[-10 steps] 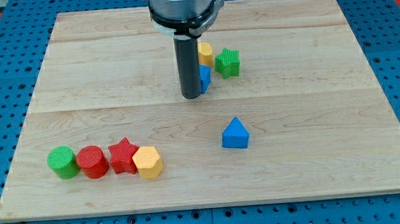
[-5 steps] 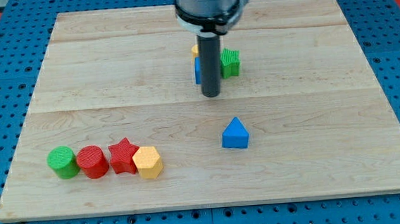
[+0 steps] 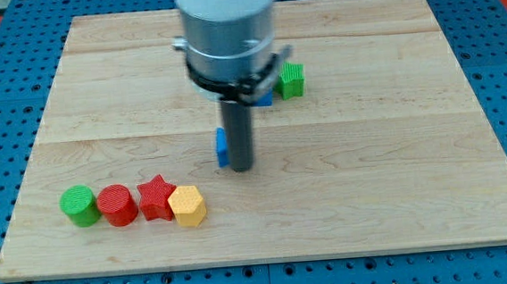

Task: Push the blue blocks to the center of the board

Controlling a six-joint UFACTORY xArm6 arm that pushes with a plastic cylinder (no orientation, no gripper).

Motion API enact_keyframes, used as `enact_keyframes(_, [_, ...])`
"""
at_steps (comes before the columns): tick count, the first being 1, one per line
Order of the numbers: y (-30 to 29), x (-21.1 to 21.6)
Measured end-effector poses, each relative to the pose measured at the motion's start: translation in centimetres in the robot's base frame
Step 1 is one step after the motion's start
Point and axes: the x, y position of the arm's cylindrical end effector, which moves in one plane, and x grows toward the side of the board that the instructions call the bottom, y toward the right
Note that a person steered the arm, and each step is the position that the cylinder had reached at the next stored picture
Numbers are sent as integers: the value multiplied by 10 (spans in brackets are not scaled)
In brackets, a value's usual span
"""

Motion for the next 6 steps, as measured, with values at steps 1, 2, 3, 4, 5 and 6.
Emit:
enact_keyframes(1, [-42,-10])
enact_keyframes(2, [-46,-46])
enact_keyframes(3, [-12,-67])
enact_keyframes(4, [18,-90])
enact_keyframes(5, [2,-94])
enact_keyframes(6, [-29,-93])
